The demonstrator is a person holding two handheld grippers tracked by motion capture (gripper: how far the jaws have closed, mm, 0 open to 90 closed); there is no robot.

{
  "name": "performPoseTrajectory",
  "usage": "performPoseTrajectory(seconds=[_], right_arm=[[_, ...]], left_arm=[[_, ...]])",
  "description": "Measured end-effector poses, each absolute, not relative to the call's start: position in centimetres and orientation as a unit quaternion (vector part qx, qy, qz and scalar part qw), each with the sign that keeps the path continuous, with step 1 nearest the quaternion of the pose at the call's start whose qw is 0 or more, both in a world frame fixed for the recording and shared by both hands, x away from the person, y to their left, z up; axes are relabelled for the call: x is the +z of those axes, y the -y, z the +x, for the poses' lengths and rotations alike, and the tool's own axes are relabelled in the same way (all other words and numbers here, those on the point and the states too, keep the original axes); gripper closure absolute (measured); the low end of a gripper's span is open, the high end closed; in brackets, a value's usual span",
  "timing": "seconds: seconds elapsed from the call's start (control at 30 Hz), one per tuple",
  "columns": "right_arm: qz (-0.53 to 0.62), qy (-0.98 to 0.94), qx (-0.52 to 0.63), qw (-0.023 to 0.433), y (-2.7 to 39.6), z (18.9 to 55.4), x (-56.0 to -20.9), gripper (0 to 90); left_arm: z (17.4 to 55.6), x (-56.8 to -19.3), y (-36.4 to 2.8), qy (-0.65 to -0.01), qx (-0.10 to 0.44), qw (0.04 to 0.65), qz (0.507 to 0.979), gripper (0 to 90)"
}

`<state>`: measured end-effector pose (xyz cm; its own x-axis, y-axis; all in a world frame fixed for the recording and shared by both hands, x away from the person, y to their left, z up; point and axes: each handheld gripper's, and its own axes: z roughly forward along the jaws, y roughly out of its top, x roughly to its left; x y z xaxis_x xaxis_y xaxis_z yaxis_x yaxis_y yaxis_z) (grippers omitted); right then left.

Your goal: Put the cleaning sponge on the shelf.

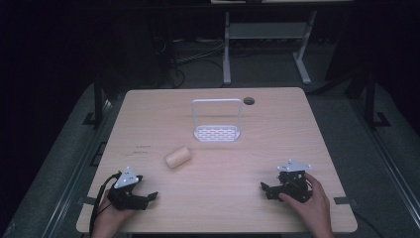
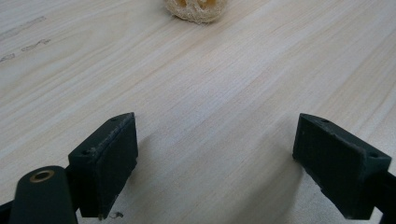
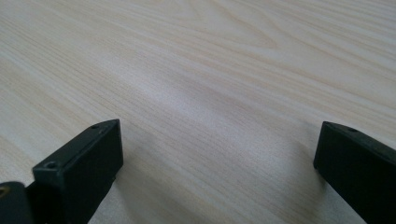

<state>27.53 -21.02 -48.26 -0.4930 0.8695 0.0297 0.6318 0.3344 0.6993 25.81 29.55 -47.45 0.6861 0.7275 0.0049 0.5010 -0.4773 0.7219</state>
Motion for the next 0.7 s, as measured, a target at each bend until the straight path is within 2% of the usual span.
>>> performPoseTrajectory(seconds=[0.7], right_arm=[[0.471,-0.797,0.334,0.178,21.0,27.57,-48.26,0.9]], left_arm=[[25.74,-47.37,-29.43,-0.361,0.157,0.357,0.847,13.7]])
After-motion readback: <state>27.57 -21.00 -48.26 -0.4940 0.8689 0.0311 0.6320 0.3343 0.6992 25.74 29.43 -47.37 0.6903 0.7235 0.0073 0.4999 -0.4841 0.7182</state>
